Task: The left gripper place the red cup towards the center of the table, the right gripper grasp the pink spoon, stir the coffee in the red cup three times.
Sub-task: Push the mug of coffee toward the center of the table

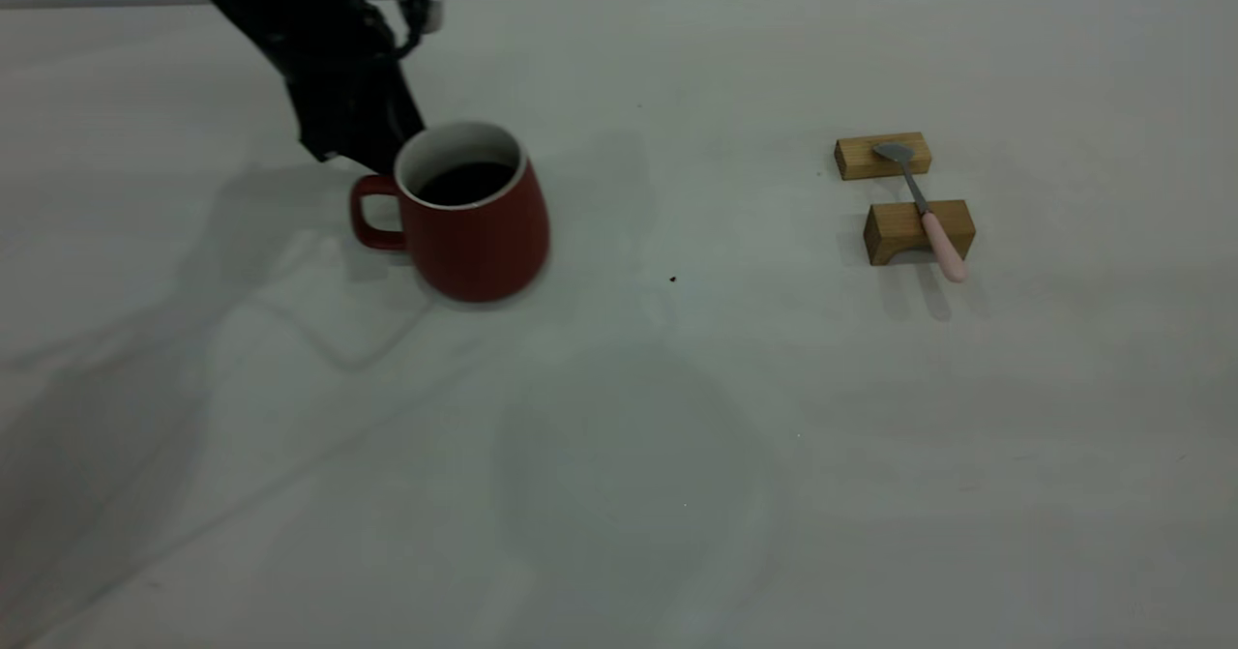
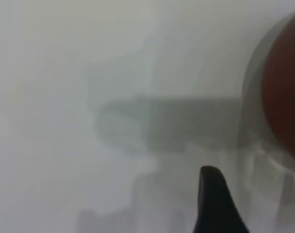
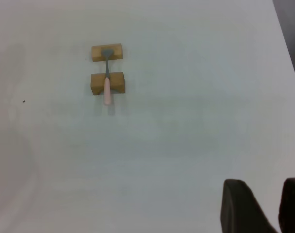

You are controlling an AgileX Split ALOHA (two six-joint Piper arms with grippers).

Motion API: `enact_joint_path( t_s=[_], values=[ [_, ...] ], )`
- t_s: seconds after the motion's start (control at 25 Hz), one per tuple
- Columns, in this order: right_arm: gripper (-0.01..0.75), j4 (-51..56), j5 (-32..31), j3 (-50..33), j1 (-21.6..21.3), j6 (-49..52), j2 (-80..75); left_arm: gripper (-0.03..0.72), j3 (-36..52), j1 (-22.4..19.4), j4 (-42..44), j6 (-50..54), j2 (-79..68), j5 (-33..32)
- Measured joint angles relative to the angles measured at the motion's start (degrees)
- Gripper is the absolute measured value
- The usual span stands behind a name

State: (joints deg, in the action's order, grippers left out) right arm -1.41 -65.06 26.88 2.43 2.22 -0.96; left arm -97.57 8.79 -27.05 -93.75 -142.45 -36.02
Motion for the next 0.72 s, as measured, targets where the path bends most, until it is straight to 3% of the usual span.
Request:
enact_joint_path(
  t_s=[0.16,0.32,0.48,0.72],
  values=[
    [0.237,0.0,0.0,0.0,0.0,0.0,0.0,0.501,0.0,0.6,0.2,2.0,0.0,0.1],
    [0.237,0.1,0.0,0.0,0.0,0.0,0.0,0.501,-0.1,0.5,6.5,6.8,2.0,-0.4],
    [0.237,0.1,0.0,0.0,0.0,0.0,0.0,0.501,-1.7,0.5,14.1,15.3,5.7,-5.8],
    [0.237,0.1,0.0,0.0,0.0,0.0,0.0,0.501,-1.9,1.0,15.6,17.3,6.5,-16.8]
  ],
)
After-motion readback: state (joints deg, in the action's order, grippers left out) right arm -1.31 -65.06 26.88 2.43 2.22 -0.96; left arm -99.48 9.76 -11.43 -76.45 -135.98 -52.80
